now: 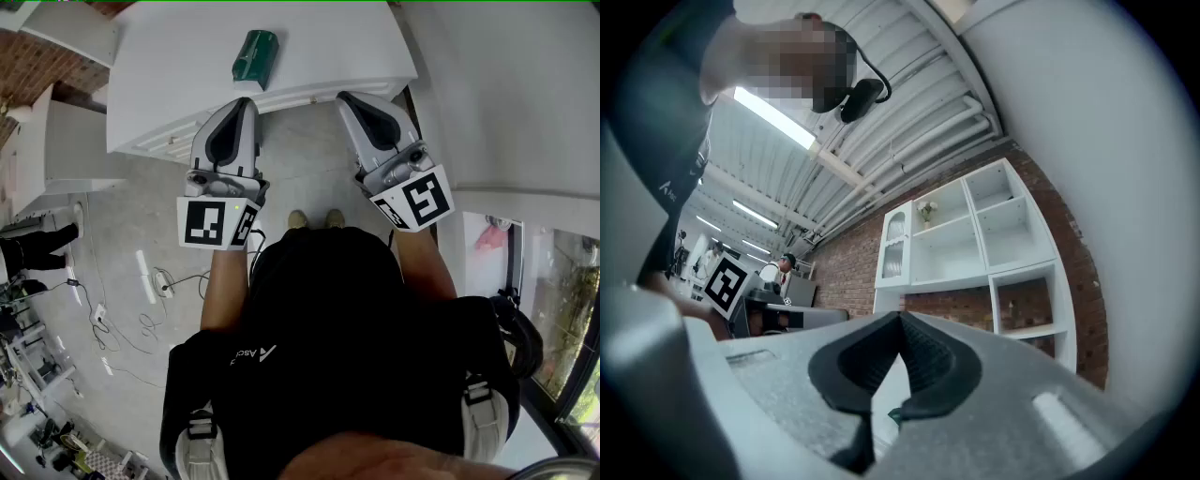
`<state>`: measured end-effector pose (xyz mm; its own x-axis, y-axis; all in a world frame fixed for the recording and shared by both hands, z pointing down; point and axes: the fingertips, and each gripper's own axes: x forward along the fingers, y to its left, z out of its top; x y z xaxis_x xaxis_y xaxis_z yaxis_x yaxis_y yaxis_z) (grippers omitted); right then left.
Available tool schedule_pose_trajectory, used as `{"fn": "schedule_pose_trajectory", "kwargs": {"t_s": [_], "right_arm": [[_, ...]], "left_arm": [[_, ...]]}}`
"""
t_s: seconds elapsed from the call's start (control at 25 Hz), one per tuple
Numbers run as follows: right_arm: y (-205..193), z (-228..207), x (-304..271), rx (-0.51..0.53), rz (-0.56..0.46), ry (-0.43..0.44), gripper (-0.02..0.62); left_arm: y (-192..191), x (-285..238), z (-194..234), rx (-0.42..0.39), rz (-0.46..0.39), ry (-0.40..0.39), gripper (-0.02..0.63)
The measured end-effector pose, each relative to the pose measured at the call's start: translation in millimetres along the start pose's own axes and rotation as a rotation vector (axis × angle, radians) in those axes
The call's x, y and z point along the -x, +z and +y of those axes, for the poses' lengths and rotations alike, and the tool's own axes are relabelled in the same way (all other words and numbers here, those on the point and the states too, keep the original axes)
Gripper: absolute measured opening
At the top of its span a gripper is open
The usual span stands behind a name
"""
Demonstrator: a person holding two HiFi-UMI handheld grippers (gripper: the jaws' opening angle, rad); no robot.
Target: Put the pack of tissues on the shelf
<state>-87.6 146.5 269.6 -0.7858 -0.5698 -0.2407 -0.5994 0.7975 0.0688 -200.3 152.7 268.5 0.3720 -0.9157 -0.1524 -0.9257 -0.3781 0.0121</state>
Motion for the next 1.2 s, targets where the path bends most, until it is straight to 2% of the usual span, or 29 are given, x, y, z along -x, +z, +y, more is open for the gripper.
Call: {"fn": "schedule_pose_trajectory", "kwargs": {"t_s": [0.32,0.52,0.88,1.0,1.2], "right_arm": [[-4.3,-15.4,13.3,-0.011,0.009,0.032,0.0],[-11.0,-27.4,18.5,-0.037,0.017,0.055,0.002],[-21.2,-41.1,8.2,-0.035,0.039,0.072,0.002],[-27.1,-47.6,-6.4,-0.03,0.054,0.075,0.002],[-38.9,-60.7,-32.5,-0.016,0.089,0.079,0.002]], "left_arm": [[-11.0,-11.0,-17.5,-0.002,0.022,0.037,-0.002],[-20.1,-18.0,-22.2,-0.031,0.035,0.075,-0.002],[-62.3,-39.1,24.2,-0.061,0.117,0.172,0.012],[-84.8,-50.2,44.4,-0.049,0.165,0.183,0.066],[-128.0,-73.0,75.7,-0.045,0.253,0.186,0.206]]}}
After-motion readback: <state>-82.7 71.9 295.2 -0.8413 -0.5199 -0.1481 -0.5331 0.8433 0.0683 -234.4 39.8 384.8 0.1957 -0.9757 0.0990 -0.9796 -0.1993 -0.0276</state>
